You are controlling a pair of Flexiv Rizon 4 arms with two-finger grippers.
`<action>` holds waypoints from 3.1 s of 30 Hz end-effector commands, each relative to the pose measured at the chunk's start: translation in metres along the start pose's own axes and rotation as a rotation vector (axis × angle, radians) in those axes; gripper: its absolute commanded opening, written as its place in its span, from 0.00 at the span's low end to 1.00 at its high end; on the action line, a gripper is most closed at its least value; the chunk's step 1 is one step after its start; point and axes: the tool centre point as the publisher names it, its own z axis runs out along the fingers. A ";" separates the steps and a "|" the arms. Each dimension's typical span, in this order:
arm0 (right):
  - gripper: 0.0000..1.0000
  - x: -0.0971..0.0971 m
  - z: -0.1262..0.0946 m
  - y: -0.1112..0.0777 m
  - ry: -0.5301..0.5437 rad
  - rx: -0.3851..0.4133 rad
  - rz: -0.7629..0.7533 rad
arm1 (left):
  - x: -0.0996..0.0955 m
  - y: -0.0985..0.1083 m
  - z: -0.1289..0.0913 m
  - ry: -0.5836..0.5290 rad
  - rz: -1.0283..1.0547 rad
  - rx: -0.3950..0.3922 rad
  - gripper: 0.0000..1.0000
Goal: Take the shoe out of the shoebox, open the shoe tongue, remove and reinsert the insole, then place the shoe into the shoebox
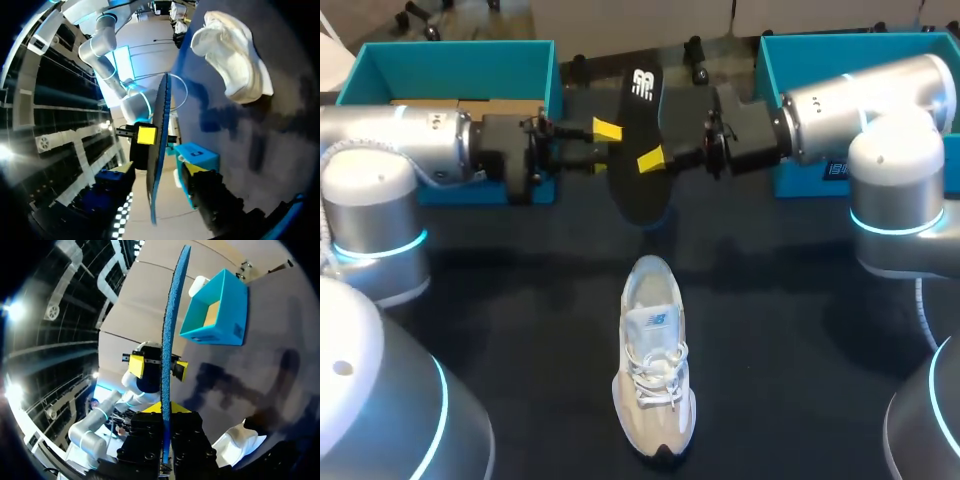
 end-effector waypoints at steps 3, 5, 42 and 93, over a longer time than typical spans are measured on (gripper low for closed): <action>0.00 -0.002 -0.007 -0.007 -0.018 -0.003 -0.050 | 0.001 -0.015 -0.036 0.214 -0.101 0.030 1.00; 0.00 -0.003 -0.009 -0.009 -0.022 -0.011 -0.057 | 0.003 -0.018 -0.040 0.249 -0.078 0.056 1.00; 0.00 -0.028 -0.016 -0.037 -0.166 0.015 -0.291 | 0.059 -0.077 -0.072 0.927 -0.852 -0.313 1.00; 0.00 -0.076 0.027 -0.079 -0.074 -0.173 -0.511 | 0.149 -0.163 -0.049 1.143 -1.378 -0.699 1.00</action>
